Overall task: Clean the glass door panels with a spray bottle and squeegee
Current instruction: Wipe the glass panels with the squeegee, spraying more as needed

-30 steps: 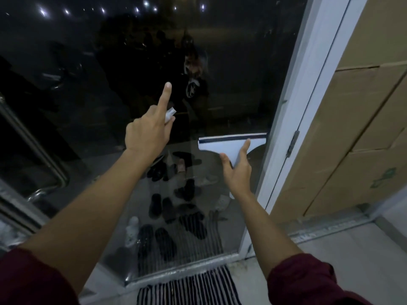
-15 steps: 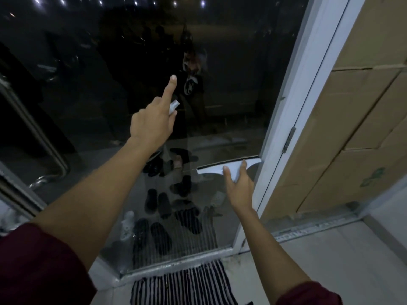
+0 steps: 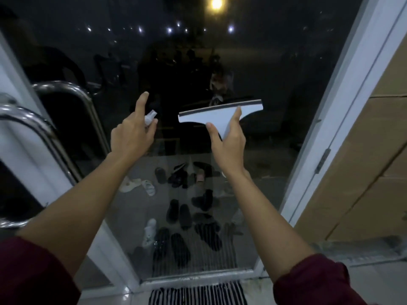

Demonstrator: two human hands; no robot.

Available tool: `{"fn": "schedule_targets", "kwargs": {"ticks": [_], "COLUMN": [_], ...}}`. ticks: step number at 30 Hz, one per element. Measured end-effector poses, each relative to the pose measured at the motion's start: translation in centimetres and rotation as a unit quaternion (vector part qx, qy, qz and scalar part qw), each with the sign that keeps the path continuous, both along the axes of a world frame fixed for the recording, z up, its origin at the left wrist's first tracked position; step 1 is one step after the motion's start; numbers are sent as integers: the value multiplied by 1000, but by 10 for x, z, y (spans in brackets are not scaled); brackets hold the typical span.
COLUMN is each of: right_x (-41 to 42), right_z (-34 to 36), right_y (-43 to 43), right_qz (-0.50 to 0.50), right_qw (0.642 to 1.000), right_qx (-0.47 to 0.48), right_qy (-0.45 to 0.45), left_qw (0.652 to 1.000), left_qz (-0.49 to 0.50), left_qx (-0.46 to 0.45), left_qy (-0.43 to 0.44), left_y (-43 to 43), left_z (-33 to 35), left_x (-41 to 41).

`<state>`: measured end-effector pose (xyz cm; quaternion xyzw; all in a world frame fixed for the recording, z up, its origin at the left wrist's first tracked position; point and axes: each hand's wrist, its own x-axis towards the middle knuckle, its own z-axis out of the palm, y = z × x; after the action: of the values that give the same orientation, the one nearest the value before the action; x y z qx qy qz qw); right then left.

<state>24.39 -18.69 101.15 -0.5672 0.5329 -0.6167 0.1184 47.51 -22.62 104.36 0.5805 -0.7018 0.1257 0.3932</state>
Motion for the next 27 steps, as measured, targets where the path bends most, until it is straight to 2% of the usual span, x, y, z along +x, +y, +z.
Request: {"fn": "schedule_targets", "kwargs": {"ticks": [4, 7, 13, 17, 21, 23, 25, 27], "right_x": [48, 79, 107, 119, 127, 130, 128, 124], "right_z": [36, 43, 9, -35, -89, -119, -153, -183], "right_y": [-18, -28, -36, -35, -19, -8, 6, 22], "right_qz": [26, 34, -2, -28, -34, -37, -43, -53], "right_qw": [999, 999, 999, 997, 992, 985, 961, 915], "right_qx": [-41, -35, -30, -8, 67, 136, 254, 390], "right_qy": [4, 2, 35, 74, 100, 101, 96, 89], "left_qw": [999, 998, 998, 998, 999, 999, 999, 999], "left_qz": [43, 54, 49, 34, 23, 13, 13, 13], "left_qx": [-6, -8, 32, 45, 34, 35, 38, 38], "left_qy": [15, 11, -17, -1, -8, -13, -10, -12], "left_y": [2, 1, -6, -12, -17, -19, -18, -17], "left_z": [-1, -6, -16, -23, -26, -27, -27, -26], "left_x": [42, 64, 82, 83, 87, 90, 90, 89]}}
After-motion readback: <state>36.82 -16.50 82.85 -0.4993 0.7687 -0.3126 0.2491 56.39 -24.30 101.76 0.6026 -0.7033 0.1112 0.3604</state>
